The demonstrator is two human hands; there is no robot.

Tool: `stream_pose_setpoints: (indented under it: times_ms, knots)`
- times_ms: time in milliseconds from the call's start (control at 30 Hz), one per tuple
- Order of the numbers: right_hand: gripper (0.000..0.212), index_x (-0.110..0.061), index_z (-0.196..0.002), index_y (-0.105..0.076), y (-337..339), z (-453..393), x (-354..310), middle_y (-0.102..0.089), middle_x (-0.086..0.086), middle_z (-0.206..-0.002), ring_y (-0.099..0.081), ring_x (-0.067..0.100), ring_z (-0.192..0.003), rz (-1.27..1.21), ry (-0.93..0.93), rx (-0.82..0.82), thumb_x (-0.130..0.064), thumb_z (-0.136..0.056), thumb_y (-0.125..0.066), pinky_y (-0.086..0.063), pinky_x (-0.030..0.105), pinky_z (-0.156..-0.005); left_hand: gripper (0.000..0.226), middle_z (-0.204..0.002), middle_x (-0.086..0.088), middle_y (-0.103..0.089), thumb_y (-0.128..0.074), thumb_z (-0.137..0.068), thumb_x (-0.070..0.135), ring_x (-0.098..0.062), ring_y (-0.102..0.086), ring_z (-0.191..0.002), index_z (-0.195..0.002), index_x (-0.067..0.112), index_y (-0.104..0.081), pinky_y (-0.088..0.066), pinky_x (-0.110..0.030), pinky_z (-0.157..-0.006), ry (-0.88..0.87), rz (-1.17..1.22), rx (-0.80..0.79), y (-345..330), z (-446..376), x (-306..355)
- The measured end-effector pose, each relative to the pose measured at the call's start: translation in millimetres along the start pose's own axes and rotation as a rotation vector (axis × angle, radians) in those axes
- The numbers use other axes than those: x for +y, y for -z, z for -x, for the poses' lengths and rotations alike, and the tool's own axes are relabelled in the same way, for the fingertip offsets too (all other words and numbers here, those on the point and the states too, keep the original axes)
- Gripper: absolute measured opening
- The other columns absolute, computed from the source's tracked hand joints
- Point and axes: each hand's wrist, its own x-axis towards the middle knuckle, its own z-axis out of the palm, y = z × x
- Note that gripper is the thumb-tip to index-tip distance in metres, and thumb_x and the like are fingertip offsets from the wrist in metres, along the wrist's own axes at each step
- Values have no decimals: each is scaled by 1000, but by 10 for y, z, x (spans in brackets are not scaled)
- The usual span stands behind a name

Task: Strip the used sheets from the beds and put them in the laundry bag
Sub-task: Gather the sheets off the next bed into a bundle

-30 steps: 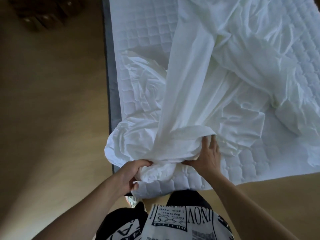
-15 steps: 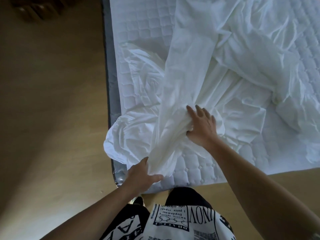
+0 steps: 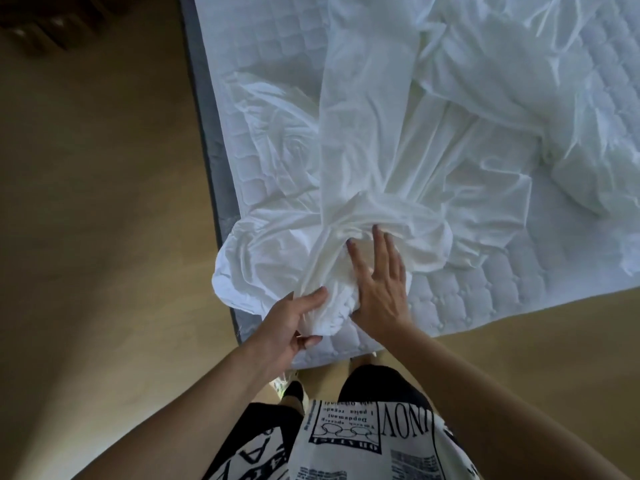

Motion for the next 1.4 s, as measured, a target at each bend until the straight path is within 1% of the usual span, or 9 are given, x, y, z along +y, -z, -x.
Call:
stream_pose_setpoints:
  times_ms: [100,233,467,600,700,900,1000,1200,1400]
  knots:
    - [111,-17,-164,-4,153,-165,10,-1,25,-169,-2,45,-157,4,-65,252,-16,-75,-70,-12,60,-125,28,-82,2,-72,-76,-87,27,-10,-65,-62,-113,18,-70,-32,-23,-45,-27,-32,-29,13,98,28]
    - [99,-33,-165,-1,419,-408,80,1,-1,-174,10,33,-159,118,36,-128,-53,-82,-52,1,63,-125,31,-82,1,-71,-76,-86,23,-12,-60,-61,-115,13,-71,-30,-21,-39,-28,-91,-38,94,193,29]
    - [49,-15,-109,-79,396,-366,-136,-77,4,-111,-69,37,-113,-250,-2,-28,-31,-65,-68,-49,61,-98,41,-86,-2,-67,-85,-74,40,-12,-52,-61,-105,15,-73,-31,-22,-45,-180,-175,-143,166,416,247]
    - [43,-6,-105,-80,668,-246,-290,-78,14,-106,-72,40,-101,-204,-66,53,-21,-66,-68,-48,59,-101,112,-130,9,-60,-91,-53,64,-11,-65,-105,-149,37,-41,-55,-31,-77,-486,-406,-20,271,471,456]
    - [41,-7,-109,-79,868,-135,-411,-77,13,-108,-72,39,-102,-143,-62,-4,-18,-69,-75,-50,47,-99,144,-157,24,-17,-89,-37,75,-9,-32,-143,-155,56,-10,-40,-39,-112,-706,-809,-110,321,455,581]
    - [31,-14,-66,-63,1122,243,-848,-71,7,-72,-65,34,-78,-111,-192,-192,-41,-68,-48,-34,34,-62,87,-164,27,-19,-78,-81,61,7,-19,-147,-154,52,-32,-24,-28,-122,-650,-979,-415,203,635,779]
    - [52,-2,-79,-74,1103,355,-1034,-74,18,-82,-67,38,-85,-418,-392,-283,-43,-54,-57,-51,41,-74,32,-157,22,-39,-65,-96,51,1,-35,-146,-126,62,-60,-30,-30,-122,-509,-851,-397,183,572,865]
    - [21,-3,-66,-73,1262,434,-1065,-69,13,-72,-68,26,-69,-1261,-759,-532,-15,-68,-56,-57,33,-68,31,-47,18,-63,-52,-105,6,-7,-66,-68,-80,22,-61,-48,-19,-64,-405,-609,-319,74,920,985]
    - [9,-8,-76,-75,1183,-311,-460,-69,14,-80,-65,28,-67,-1099,-1000,-361,-17,-77,-73,-54,38,-71,39,-135,1,-65,-58,-93,53,-22,-61,-119,-127,34,-64,-47,-35,-105,-307,-772,-100,71,103,956]
